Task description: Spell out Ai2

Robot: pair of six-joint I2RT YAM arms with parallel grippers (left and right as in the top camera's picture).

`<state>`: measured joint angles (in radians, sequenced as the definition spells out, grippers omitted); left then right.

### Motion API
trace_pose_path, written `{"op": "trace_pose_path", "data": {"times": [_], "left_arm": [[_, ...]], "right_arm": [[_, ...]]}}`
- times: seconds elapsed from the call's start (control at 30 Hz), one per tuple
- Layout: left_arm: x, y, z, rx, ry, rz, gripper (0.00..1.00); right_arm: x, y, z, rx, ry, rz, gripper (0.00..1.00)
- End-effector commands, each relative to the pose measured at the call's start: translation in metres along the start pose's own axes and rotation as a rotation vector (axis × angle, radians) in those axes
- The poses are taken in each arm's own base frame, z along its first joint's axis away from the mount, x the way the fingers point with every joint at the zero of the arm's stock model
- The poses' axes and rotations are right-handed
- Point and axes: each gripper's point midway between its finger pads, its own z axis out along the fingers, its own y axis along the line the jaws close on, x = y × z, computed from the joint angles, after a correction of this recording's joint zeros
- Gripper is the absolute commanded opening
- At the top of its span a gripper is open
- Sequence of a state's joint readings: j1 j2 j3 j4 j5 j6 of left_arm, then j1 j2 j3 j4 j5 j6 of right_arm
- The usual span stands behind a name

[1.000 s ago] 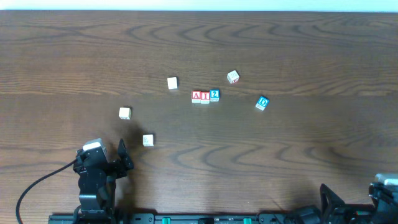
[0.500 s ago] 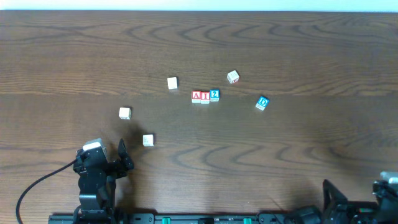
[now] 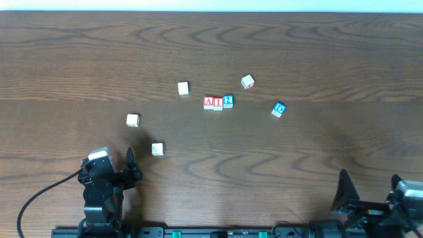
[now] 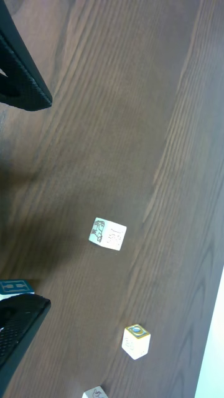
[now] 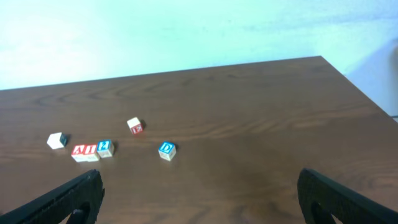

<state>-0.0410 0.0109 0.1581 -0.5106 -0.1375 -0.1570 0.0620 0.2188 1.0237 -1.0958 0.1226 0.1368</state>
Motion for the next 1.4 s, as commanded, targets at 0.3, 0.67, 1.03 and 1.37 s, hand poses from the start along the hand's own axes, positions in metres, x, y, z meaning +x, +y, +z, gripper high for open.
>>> {"op": "trace_pose_path", "data": {"times": [0.3,0.67,1.03,1.37], "left_arm": [[0.005,0.002,0.003,-0.008,0.007,0.007,0.95],[0.005,0.002,0.003,-0.008,0.007,0.007,0.95],[0.005,0.002,0.003,-0.008,0.007,0.007,0.95],[0.005,0.002,0.003,-0.008,0.007,0.007,0.95]], "right_arm": [[0.069,0.000,0.059,-0.009,0.018,-0.020,0.99],[0.131,-0.005,0.100,0.012,0.130,-0.031,0.99],[0.202,-0.008,0.124,0.012,0.302,-0.034,0.99],[0.225,-0.005,0.124,-0.012,0.373,-0.035,0.99]]}}
